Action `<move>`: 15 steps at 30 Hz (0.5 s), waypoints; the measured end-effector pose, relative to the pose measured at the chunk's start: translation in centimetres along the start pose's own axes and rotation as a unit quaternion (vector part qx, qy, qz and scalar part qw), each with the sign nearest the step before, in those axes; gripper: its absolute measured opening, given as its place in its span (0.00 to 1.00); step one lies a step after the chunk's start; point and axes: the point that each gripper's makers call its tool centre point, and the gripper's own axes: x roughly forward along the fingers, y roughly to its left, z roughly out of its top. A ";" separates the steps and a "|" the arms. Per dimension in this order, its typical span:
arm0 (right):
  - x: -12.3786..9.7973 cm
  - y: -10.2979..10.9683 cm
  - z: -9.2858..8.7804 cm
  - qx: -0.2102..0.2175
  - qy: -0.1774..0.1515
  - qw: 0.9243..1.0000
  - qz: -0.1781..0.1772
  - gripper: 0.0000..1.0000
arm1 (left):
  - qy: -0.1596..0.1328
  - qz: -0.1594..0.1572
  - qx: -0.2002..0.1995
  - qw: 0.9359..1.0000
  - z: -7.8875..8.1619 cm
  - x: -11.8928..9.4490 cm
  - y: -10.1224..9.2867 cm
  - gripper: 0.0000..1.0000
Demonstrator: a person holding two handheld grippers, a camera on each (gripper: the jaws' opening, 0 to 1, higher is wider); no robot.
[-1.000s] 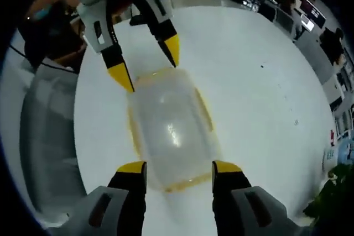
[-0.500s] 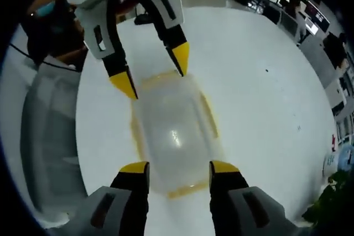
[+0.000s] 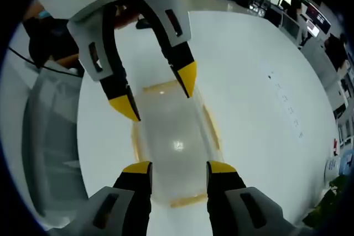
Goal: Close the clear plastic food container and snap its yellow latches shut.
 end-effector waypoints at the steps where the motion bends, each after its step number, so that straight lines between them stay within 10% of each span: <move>1: 0.0 0.0 0.1 -0.003 -0.001 1.000 -0.001 0.38 | -0.001 0.000 0.000 1.000 0.1 0.0 0.0 0.41; 15: 0.7 0.6 1.1 -0.026 -0.009 1.000 0.007 0.40 | -0.010 -0.004 -0.009 1.000 0.9 0.8 -0.2 0.41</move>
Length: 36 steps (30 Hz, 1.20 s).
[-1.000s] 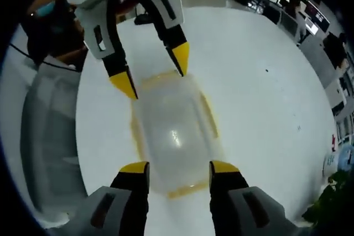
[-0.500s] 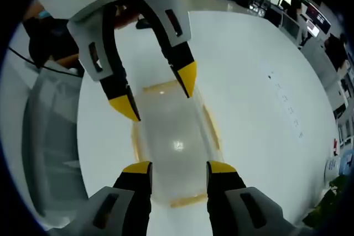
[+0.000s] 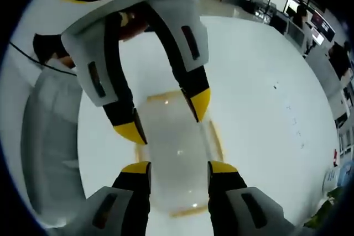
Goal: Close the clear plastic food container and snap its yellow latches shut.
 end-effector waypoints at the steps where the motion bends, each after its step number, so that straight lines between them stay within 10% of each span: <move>1: 0.0 0.0 0.0 0.000 0.001 1.000 0.000 0.40 | 0.001 0.001 0.001 1.000 0.0 0.0 0.0 0.40; 36: 0.6 -2.6 0.9 -0.001 -0.014 1.000 -0.009 0.41 | -0.019 0.003 -0.036 0.999 -0.2 0.7 -2.1 0.41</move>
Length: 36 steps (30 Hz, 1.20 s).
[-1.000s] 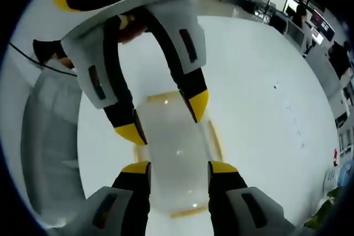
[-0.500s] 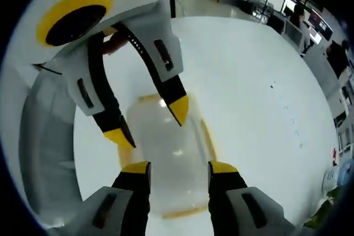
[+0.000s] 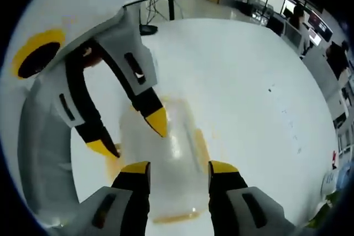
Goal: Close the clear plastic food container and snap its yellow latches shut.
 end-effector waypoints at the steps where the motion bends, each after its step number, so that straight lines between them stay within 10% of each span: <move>1: 0.0 -0.1 0.0 -0.001 0.000 1.000 0.000 0.42 | -0.001 0.000 -0.001 1.000 0.0 0.0 -0.1 0.41; 36: 1.7 -0.3 0.8 -0.025 0.012 0.999 0.046 0.46 | -0.041 0.069 0.031 0.996 -0.1 0.9 -1.7 0.52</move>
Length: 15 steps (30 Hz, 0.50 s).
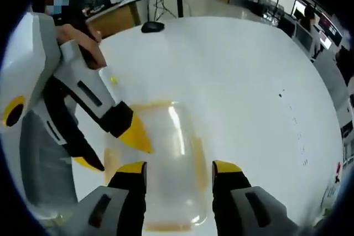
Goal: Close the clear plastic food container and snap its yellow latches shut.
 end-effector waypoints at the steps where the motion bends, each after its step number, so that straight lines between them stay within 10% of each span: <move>1: 0.0 0.0 0.0 0.001 0.001 1.000 0.002 0.46 | -0.001 0.003 0.002 1.000 0.0 0.0 0.0 0.52; 15: 0.3 0.1 -0.2 0.010 0.007 0.999 0.031 0.43 | 0.007 0.031 0.025 0.999 -0.3 0.4 0.1 0.50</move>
